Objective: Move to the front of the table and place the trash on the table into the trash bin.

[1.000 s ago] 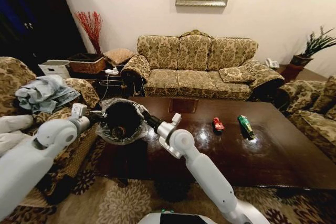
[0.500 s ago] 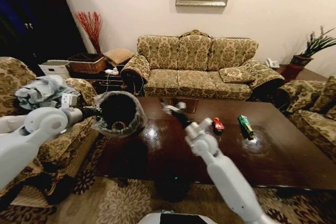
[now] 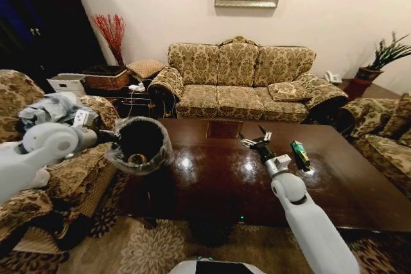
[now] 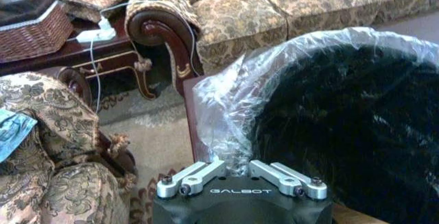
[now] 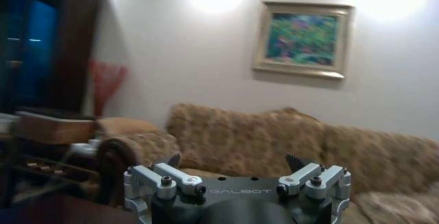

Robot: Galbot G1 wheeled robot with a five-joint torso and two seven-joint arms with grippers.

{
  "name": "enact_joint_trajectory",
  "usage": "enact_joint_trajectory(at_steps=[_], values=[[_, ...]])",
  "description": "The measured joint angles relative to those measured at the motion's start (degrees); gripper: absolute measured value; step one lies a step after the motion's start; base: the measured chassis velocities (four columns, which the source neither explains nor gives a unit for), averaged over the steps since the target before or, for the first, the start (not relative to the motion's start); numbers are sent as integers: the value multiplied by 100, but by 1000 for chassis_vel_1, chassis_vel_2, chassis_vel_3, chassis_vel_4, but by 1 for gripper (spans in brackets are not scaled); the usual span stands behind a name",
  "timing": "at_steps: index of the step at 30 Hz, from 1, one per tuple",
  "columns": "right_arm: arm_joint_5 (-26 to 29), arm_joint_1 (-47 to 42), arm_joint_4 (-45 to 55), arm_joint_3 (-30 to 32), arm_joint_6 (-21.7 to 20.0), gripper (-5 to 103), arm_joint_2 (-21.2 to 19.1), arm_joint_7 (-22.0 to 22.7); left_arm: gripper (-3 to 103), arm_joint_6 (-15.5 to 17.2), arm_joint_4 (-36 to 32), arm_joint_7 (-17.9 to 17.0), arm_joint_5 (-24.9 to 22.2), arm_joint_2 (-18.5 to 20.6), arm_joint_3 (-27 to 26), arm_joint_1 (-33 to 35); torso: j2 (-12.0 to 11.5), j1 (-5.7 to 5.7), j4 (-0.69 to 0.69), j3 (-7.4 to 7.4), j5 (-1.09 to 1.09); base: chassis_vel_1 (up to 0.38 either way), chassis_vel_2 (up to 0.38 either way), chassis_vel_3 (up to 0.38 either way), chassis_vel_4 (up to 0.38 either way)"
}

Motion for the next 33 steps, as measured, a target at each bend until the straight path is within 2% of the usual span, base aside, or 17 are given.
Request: enact_joint_trajectory(at_steps=[1,5,8,14,17,20,27,29,31,33], values=[[0,0,0,0,0,100,0,0,0,0,0,0,0,0,0,0,0,0,0,0,0,0,0,0,0],[652,-233,-35,112,-224,100,46,143,0,0,-69,81,236,-315,33,71,0,1,1,1,-7,0,0,0,0],[857,-304,17,122,-336,100,48,141,0,0,-92,112,317,-459,33,76,0,0,0,0,-6,0,0,0,0],[1073,-255,-39,70,-488,100,52,158,0,0,-137,167,481,-558,33,69,0,0,2,0,-2,0,0,0,0],[1085,-312,-59,49,-518,100,34,160,0,-3,-174,386,917,-613,37,103,0,0,1,-1,-3,-80,-69,79,64],[1101,-304,-114,18,-536,100,30,156,0,-2,-204,416,942,-671,55,105,0,0,2,0,-7,-127,-102,127,97],[1140,-97,-336,-81,-545,100,36,144,0,-3,-230,412,981,-698,61,82,0,1,0,1,3,-177,-196,190,179],[1190,4,-424,-140,-573,100,38,140,0,-3,-240,412,970,-722,39,74,0,0,0,0,-8,-290,-283,270,274],[1236,48,-473,-177,-599,100,47,141,0,-4,-242,412,963,-733,33,72,0,0,0,0,-8,-297,-285,290,277],[1316,169,-629,-309,-658,100,92,199,0,-4,-251,407,960,-751,23,58,0,1,0,1,2,-275,-301,291,296]])
